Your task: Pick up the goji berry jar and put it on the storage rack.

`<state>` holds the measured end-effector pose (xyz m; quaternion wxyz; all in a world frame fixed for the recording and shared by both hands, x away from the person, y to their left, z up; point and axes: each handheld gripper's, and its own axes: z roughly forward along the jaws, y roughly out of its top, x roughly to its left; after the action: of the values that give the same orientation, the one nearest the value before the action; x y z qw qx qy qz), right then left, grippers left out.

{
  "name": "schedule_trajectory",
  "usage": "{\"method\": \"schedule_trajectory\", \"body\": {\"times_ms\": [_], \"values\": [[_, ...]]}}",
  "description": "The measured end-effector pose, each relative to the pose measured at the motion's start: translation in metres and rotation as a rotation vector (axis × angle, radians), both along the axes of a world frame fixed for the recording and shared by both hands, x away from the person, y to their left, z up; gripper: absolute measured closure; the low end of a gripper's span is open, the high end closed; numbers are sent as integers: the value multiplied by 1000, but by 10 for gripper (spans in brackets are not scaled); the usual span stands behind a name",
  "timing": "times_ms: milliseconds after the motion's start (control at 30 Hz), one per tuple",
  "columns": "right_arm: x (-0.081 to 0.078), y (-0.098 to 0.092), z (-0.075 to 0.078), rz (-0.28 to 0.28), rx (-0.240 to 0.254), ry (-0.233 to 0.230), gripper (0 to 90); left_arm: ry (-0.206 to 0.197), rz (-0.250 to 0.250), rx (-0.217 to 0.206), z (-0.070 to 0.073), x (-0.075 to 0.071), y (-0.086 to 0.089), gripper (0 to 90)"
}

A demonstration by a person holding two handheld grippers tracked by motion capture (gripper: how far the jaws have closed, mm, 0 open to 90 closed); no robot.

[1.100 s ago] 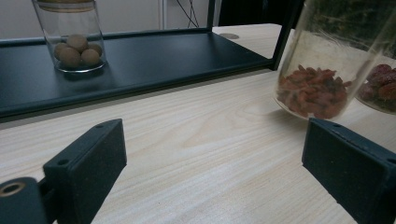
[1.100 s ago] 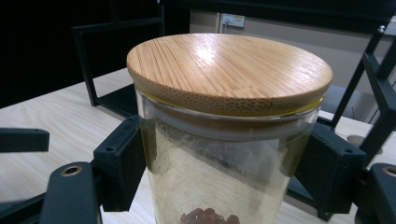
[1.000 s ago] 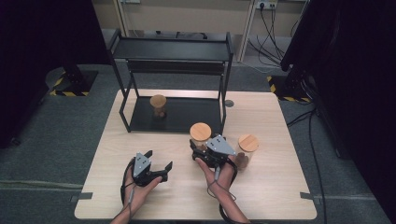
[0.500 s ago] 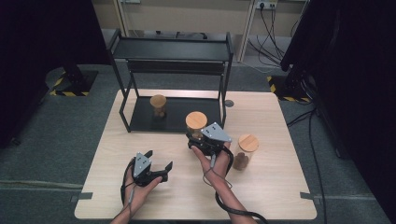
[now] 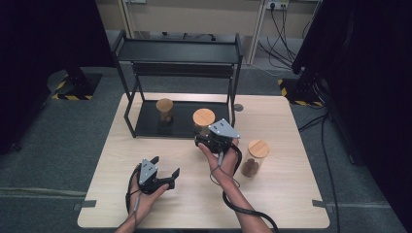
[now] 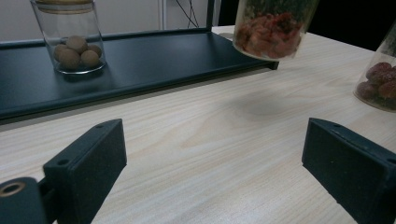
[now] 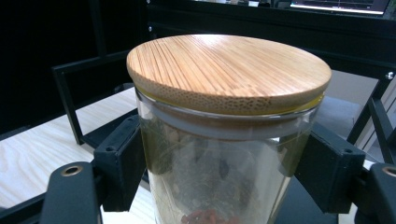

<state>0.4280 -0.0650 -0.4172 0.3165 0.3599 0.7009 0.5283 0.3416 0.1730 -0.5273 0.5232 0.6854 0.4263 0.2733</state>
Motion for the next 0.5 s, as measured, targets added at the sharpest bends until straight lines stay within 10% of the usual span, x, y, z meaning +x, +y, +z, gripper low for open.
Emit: {"method": "schedule_trajectory", "body": {"times_ms": [500], "values": [[22, 8, 16, -13, 14, 4, 250, -1, 0, -1, 0, 0, 0, 58]]}}
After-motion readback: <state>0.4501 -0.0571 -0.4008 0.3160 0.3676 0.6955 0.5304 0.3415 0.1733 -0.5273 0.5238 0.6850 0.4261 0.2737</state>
